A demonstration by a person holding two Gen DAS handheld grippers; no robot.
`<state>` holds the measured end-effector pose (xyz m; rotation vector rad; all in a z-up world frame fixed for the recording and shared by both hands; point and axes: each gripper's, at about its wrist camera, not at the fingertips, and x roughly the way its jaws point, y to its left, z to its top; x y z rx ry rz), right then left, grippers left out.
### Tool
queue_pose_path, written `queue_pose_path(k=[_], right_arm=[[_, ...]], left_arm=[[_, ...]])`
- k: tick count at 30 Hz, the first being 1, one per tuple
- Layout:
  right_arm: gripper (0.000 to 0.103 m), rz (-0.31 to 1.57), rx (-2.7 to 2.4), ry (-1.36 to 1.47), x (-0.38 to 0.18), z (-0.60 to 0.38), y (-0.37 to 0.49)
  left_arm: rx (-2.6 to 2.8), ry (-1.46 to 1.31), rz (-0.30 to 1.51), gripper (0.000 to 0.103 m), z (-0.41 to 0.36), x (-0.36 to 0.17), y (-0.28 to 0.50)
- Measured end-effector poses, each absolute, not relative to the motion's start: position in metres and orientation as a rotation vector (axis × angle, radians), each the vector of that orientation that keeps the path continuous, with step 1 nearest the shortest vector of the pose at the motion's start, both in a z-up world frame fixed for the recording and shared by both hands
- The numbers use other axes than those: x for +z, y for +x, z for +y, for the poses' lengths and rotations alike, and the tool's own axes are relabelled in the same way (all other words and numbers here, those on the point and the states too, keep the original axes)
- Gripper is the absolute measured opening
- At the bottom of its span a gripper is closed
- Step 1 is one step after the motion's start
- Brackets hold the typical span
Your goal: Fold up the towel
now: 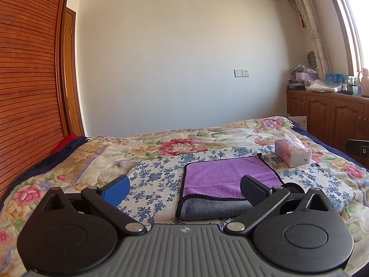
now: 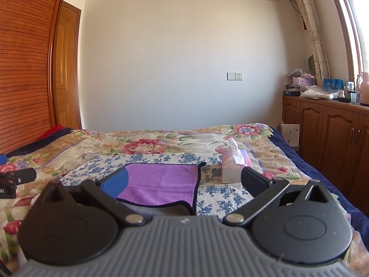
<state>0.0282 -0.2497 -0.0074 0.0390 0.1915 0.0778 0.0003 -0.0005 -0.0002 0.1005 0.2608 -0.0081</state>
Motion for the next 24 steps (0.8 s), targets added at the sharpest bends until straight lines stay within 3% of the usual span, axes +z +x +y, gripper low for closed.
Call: queue_pose_path(k=[24], right_arm=[[0.103,0.225,0.092,0.034,-0.014,-0.242,0.038]], left_arm=[[-0.021,0.122,0.301,0.103,-0.005,-0.011,0.008]])
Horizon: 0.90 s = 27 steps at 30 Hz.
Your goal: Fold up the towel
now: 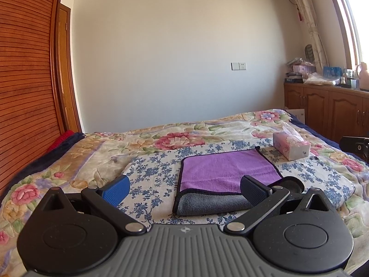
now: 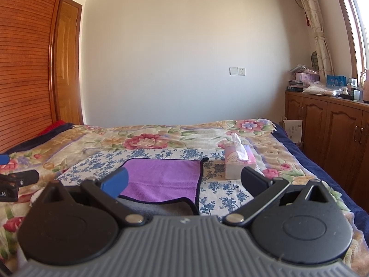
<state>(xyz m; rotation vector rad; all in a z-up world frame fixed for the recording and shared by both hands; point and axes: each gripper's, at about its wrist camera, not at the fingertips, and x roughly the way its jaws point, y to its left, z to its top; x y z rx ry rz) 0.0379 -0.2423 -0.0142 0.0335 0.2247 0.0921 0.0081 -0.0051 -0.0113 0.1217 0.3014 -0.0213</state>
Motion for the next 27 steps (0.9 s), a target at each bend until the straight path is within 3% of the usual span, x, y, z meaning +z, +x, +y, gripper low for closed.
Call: queue_pose_path(k=[27], right_arm=[[0.103,0.331,0.087,0.117,-0.027,-0.251,0.077]], left_arm=[[-0.048,0.169,0.419,0.103,-0.011,-0.029,0.054]])
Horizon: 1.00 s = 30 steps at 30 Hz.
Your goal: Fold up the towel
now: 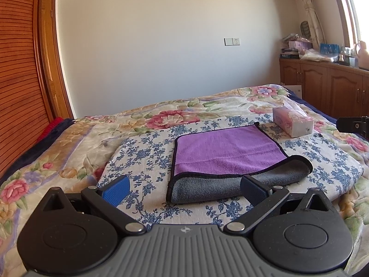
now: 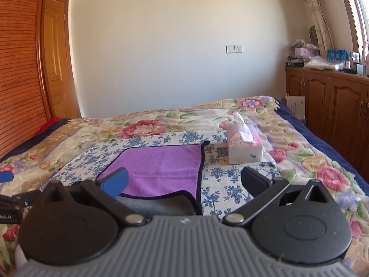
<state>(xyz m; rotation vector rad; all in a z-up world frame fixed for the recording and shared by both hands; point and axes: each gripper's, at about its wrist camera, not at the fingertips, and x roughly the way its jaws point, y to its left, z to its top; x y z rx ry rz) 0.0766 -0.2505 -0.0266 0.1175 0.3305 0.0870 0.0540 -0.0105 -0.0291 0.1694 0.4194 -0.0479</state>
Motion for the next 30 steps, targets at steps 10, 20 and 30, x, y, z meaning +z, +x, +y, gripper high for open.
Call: queue_pose_path(k=[10,20,30], right_arm=[[0.103,0.366,0.091,0.110,-0.032,-0.249,0.088],[0.103,0.403,0.113,0.041,-0.039,-0.237,0.105],[0.103,0.446,0.137,-0.005,-0.048,-0.230,0.124]], left_arm=[[-0.055,0.176,0.430,0.103,-0.012,-0.034,0.072],[-0.058,0.165,0.441,0.103,-0.008,-0.039,0.094],[-0.065,0.147,0.472,0.103,-0.001,-0.049,0.120]])
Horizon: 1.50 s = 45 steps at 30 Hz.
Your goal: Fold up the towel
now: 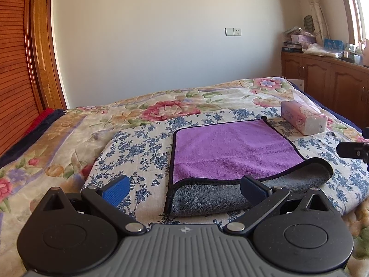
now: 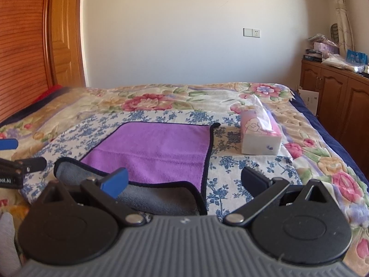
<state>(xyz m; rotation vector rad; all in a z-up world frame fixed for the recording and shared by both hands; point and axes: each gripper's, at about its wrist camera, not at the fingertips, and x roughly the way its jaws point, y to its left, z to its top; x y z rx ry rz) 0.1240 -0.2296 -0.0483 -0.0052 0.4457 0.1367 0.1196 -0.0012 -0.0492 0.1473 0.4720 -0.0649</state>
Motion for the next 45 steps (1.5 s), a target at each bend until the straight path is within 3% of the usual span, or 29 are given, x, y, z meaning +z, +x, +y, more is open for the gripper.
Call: queue_pose_path(k=[18,22,28,33,37,45], right_arm=[[0.103,0.510,0.171,-0.035,-0.064,-0.224,0.155],[0.103,0.521,0.173,-0.035,-0.068,-0.224,0.162],[0.103,0.539,0.173,-0.038,-0.072,-0.224,0.171],[0.103,0.554,0.174,-0.045,-0.075,-0.224,0.177],[0.103,0.573,0.178,-0.051,-0.077,-0.224,0.182],[0.103,0.623,0.208,-0.032,-0.080,-0.226,0.183]], left_arm=[[-0.078,0.112,0.546,0.103,0.019,-0.073,0.170],[-0.095,0.099,0.570,0.099,0.023,-0.077,0.179],[-0.113,0.092,0.603,0.083,0.025,-0.084,0.188],[-0.131,0.082,0.622,0.061,0.027,-0.087,0.191],[-0.147,0.054,0.636,0.055,0.030,-0.088,0.193],[-0.158,0.046,0.669,0.021,0.030,-0.093,0.194]])
